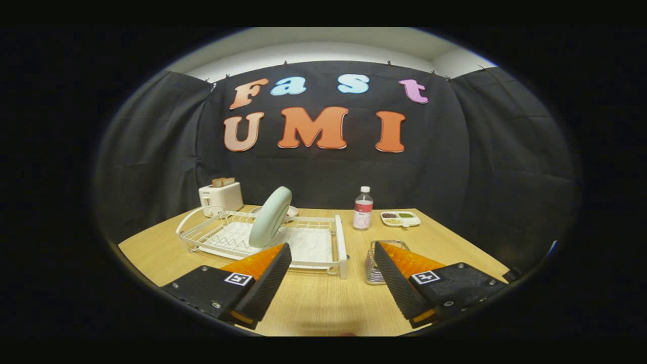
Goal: Take the plate from the dish rack, then take the spoon from the basket and place it into the plate.
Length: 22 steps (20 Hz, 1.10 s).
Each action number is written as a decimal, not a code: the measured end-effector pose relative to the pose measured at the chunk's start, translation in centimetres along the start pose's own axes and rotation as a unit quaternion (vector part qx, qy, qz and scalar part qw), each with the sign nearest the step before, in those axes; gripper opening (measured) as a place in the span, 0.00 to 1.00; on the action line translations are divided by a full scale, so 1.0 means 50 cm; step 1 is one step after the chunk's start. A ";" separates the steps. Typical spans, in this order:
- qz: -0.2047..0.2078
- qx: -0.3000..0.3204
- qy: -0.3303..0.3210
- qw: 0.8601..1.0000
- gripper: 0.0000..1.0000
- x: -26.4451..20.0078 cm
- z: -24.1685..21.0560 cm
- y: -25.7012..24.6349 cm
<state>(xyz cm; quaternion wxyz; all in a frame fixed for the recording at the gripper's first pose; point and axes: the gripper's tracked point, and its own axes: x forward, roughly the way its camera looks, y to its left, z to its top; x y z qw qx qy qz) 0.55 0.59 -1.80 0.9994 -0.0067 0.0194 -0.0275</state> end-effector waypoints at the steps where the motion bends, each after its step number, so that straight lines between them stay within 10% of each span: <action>1: 0.002 -0.001 0.001 1.000 0.98 0.006 0.002 0.011; 22: -0.006 -0.003 0.067 0.998 0.98 0.281 0.031 0.229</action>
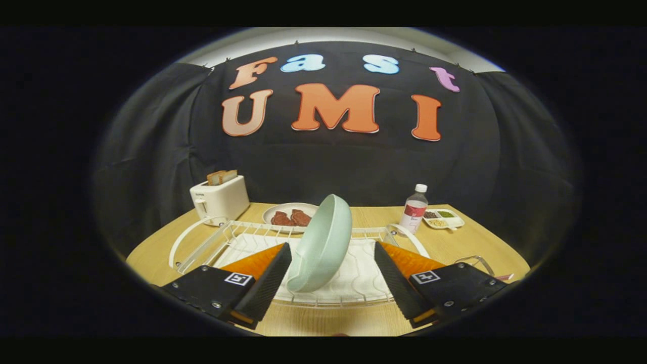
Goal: Take the plate from the dish rack, then take the spoon from the basket and place it into the plate.
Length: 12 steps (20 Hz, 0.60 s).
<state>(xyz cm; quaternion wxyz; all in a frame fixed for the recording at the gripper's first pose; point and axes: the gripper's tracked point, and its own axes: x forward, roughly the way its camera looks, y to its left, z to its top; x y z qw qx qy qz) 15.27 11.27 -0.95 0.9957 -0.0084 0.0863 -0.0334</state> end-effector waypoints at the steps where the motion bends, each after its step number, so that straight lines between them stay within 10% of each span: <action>1: -0.003 0.003 0.012 1.000 0.98 0.013 -0.004 0.003; 7: -0.018 -0.005 0.048 0.999 0.92 0.033 -0.008 0.001; 12: -0.019 0.025 0.110 0.993 0.54 0.042 -0.036 0.021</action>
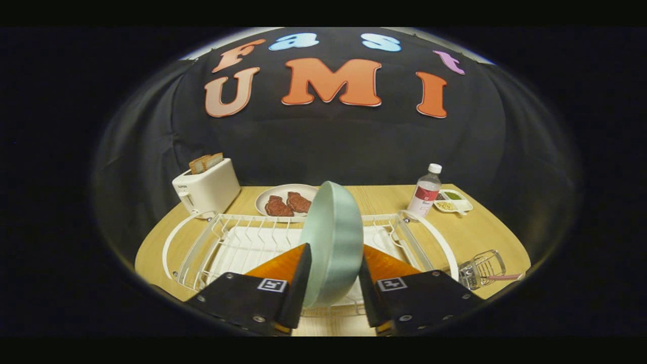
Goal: Take the plate from the dish rack, then take the spoon from the basket and place it into the plate.
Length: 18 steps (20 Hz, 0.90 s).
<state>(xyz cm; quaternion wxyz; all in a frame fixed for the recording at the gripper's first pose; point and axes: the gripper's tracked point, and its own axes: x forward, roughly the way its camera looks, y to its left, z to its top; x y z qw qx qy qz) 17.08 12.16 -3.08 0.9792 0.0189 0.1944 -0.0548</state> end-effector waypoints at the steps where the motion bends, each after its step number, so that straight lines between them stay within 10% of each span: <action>1: -0.008 0.007 0.004 1.000 0.41 0.006 0.004 -0.003; 18: -0.102 -0.073 -0.049 0.991 0.23 -0.035 0.096 -0.014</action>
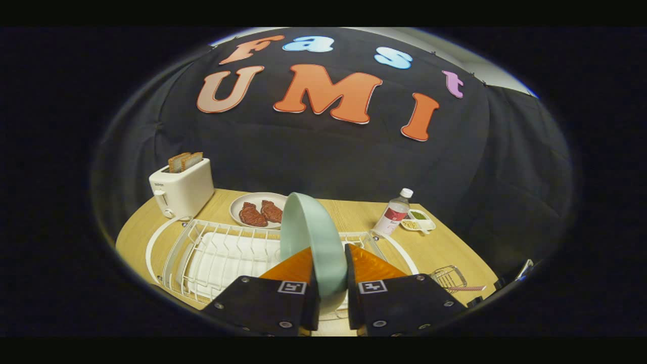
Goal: Take the plate from the dish rack, then take the spoon from the basket and place it into the plate.
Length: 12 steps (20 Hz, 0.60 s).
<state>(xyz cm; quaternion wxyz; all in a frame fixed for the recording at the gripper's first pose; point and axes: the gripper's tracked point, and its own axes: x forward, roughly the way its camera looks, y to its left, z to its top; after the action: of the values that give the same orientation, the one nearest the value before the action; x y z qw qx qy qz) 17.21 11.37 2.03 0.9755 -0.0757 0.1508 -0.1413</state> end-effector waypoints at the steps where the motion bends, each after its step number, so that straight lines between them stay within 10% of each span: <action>1: -0.008 -0.002 -0.006 1.000 0.23 -0.001 0.008 -0.009; 12: 0.014 0.032 -0.025 0.999 0.19 -0.054 0.040 -0.073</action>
<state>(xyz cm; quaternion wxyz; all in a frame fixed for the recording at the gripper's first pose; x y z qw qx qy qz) 14.44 8.94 5.36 0.9827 -0.0459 0.1232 -0.1302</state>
